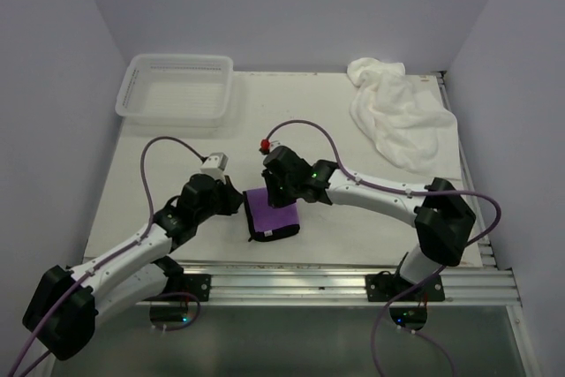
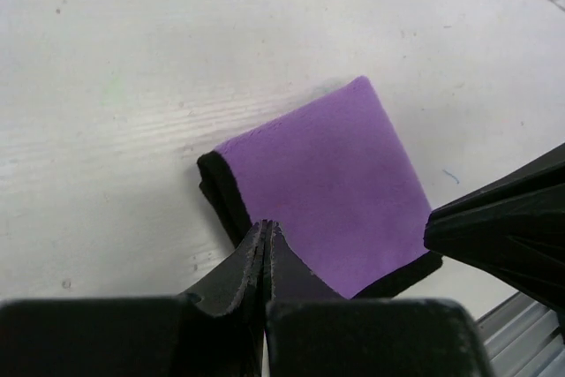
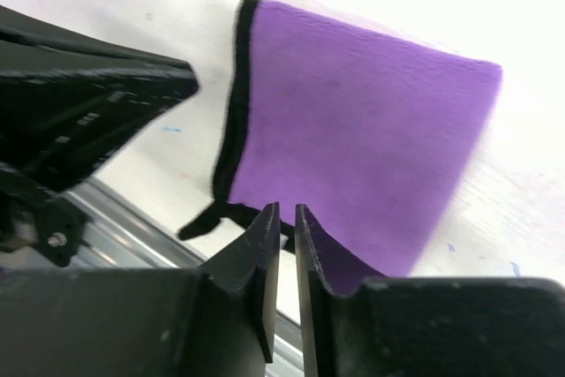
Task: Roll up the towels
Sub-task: Fold the towel, then roll the towel
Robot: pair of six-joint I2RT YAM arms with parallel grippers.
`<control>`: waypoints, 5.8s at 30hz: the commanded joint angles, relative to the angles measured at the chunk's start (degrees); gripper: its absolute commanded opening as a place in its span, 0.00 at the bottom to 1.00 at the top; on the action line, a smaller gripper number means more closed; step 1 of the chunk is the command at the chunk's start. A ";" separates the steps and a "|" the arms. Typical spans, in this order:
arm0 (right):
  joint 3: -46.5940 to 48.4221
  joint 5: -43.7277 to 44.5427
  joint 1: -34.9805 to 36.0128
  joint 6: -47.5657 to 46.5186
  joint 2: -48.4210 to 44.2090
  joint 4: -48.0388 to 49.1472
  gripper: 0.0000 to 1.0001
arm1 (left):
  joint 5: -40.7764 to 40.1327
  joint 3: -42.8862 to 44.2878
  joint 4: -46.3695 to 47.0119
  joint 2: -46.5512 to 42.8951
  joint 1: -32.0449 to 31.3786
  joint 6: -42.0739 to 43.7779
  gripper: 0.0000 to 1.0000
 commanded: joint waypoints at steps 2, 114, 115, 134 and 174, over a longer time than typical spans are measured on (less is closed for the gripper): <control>-3.64 4.13 -1.94 -0.19 -3.72 -0.05 0.13 | 1.94 3.50 7.86 1.92 -0.36 1.28 0.00; -40.03 -1.93 -5.99 28.99 -22.10 25.80 0.44 | 11.26 18.70 5.08 11.59 3.41 5.85 0.86; -40.20 -1.75 -5.99 29.43 -21.49 27.37 0.43 | 11.34 18.88 5.08 11.77 3.50 5.85 0.86; -44.15 -1.58 -5.99 32.07 -14.89 34.67 0.30 | 14.51 20.99 5.78 17.04 2.98 5.67 0.82; -47.67 -0.52 -5.90 28.64 -11.02 41.53 0.00 | -8.51 44.89 -15.49 48.95 -14.95 2.25 0.58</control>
